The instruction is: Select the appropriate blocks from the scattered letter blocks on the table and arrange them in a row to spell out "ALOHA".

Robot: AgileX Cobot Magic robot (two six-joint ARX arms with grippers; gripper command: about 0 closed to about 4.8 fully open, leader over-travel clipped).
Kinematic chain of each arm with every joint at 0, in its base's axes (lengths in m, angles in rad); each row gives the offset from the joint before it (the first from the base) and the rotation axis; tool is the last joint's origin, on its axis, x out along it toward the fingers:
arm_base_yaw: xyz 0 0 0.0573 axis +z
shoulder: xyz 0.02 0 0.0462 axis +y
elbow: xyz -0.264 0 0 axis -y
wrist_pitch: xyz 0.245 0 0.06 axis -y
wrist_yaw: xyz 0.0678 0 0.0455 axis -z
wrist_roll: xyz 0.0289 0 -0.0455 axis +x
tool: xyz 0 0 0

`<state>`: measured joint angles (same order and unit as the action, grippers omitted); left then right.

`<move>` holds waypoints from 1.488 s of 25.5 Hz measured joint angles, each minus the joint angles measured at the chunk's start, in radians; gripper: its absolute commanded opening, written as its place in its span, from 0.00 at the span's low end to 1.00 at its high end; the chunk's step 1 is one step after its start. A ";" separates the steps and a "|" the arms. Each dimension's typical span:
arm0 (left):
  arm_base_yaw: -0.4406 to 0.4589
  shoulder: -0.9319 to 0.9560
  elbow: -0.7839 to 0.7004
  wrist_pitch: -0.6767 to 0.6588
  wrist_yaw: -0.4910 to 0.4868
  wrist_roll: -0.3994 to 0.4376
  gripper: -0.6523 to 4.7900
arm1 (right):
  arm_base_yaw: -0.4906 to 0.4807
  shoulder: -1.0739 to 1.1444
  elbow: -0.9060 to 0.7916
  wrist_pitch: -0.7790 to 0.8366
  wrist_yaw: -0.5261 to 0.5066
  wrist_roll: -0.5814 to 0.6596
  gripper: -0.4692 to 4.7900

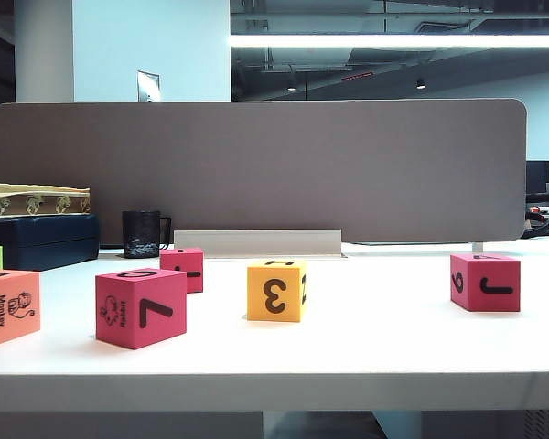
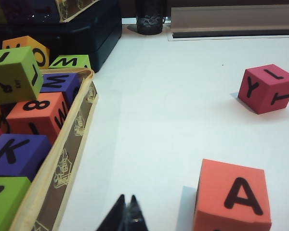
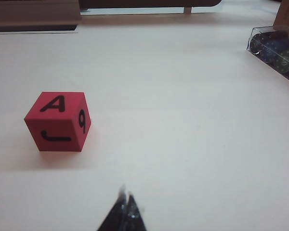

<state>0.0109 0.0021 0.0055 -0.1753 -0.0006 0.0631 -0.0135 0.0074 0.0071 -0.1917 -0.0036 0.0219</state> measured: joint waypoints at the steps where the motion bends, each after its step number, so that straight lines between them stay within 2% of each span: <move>1: 0.000 0.000 0.000 0.000 0.000 0.000 0.11 | 0.000 0.000 0.000 0.000 0.000 0.000 0.08; 4: 0.000 0.000 -0.001 0.008 0.001 -0.011 0.11 | 0.000 0.000 0.000 0.000 0.000 0.000 0.08; 7: 0.000 0.000 -0.002 0.027 0.034 -0.076 0.11 | 0.000 0.000 0.000 0.000 0.000 0.000 0.08; 10: 0.000 0.000 -0.002 0.060 0.095 -0.135 0.11 | 0.004 0.000 0.000 0.002 0.000 0.000 0.08; 14: 0.000 0.000 -0.002 0.113 0.179 -0.148 0.11 | 0.005 0.000 0.000 0.002 -0.001 0.000 0.08; 15: 0.000 0.000 -0.002 0.123 0.239 -0.150 0.11 | 0.005 0.000 0.000 0.002 -0.009 0.019 0.08; 17: 0.000 0.000 -0.002 0.126 0.278 -0.150 0.11 | 0.005 0.000 0.000 0.003 -0.042 0.090 0.08; 18: 0.000 0.000 -0.002 0.135 0.286 -0.155 0.11 | 0.005 0.000 0.000 0.009 -0.063 0.138 0.08; 20: 0.000 0.000 -0.002 0.153 0.287 -0.203 0.11 | 0.005 0.000 0.000 0.018 -0.074 0.156 0.08; 25: 0.000 0.000 -0.002 0.225 0.287 -0.382 0.11 | 0.005 0.000 0.000 0.019 -0.140 0.177 0.08; 28: 0.000 0.000 -0.001 0.220 0.290 -0.478 0.11 | 0.006 0.000 0.001 0.041 -0.177 0.253 0.08; 32: 0.000 0.001 0.061 0.114 0.328 -0.510 0.11 | 0.006 0.000 0.071 0.039 -0.181 0.319 0.08; 38: 0.000 0.001 0.150 0.092 0.331 -0.509 0.11 | 0.006 0.006 0.217 0.069 -0.177 0.322 0.08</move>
<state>0.0109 0.0032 0.1555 -0.0830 0.3302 -0.4458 -0.0078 0.0135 0.2245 -0.1230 -0.1806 0.3439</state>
